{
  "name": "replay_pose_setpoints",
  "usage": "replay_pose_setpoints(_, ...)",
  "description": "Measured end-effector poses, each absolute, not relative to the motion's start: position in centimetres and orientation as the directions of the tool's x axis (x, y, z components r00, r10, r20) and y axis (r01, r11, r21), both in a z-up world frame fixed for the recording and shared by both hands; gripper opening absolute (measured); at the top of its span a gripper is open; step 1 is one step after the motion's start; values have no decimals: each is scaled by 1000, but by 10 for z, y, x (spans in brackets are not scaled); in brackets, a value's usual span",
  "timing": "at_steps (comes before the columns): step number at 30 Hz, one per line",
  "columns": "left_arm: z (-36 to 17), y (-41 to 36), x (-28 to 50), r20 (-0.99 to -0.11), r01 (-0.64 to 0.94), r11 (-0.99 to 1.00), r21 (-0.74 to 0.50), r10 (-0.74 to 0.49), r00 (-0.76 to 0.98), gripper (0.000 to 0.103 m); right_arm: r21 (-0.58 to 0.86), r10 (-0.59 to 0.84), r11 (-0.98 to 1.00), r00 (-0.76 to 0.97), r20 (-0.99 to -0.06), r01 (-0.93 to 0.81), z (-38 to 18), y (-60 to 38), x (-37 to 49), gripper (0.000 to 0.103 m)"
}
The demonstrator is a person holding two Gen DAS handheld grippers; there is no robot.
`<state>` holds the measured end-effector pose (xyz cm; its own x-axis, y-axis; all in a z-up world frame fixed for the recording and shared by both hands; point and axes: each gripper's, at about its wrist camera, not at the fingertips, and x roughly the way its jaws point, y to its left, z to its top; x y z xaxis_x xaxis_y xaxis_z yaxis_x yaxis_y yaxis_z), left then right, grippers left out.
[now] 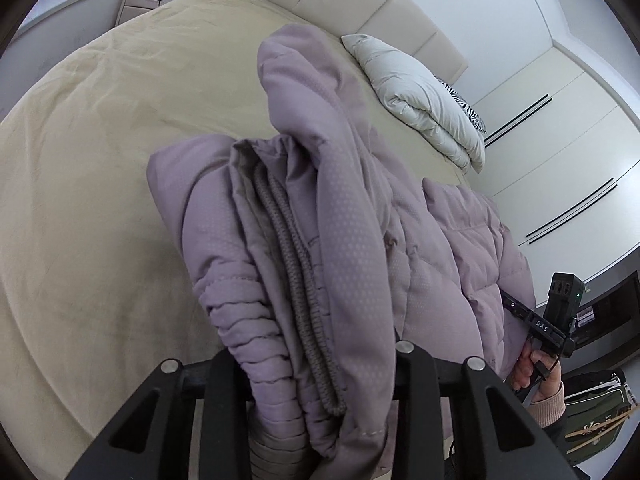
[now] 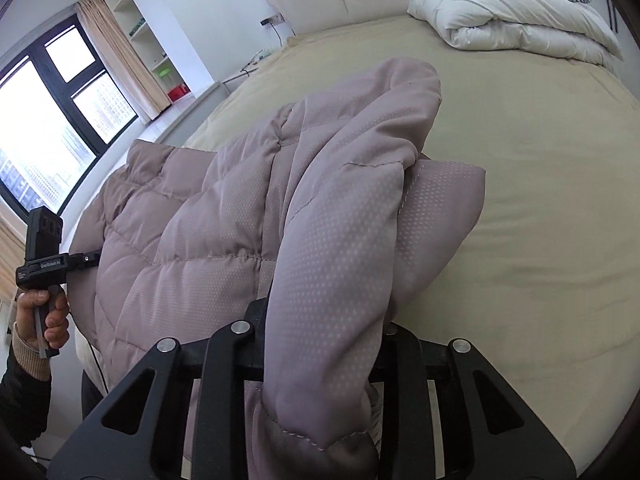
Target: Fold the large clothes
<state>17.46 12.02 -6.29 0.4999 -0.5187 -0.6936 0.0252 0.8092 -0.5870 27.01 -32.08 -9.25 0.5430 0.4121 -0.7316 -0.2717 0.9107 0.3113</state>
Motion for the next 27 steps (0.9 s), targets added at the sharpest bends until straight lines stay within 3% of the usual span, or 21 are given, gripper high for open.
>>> replay_pose_setpoints(7, -72, 134, 159, -681, 11, 795, -607, -527, 508, 36, 357, 460, 888, 543, -702, -291, -92, -295, 238, 25)
replay_pose_setpoints(12, -131, 144, 178, -709, -55, 773, -632, -549, 442, 37, 458, 476, 872, 508, -718, -170, -147, -294, 258, 25)
replay_pose_setpoints(14, -154, 150, 181, -704, -88, 749, -657, -566, 429, 43, 507, 478, 858, 486, -732, -80, -183, -305, 267, 26)
replay_pose_setpoints(17, -167, 159, 180, -654, -90, 694, -714, -617, 437, 50, 659, 566, 752, 502, -654, 10, -221, -338, 269, 35)
replay_pose_setpoints(21, -169, 154, 182, -664, -80, 708, -702, -610, 432, 53, 685, 579, 728, 516, -631, 22, -237, -342, 274, 48)
replay_pose_setpoints(27, -175, 162, 168, -641, -102, 680, -726, -616, 457, 59, 720, 597, 692, 524, -608, 46, -246, -341, 274, 55)
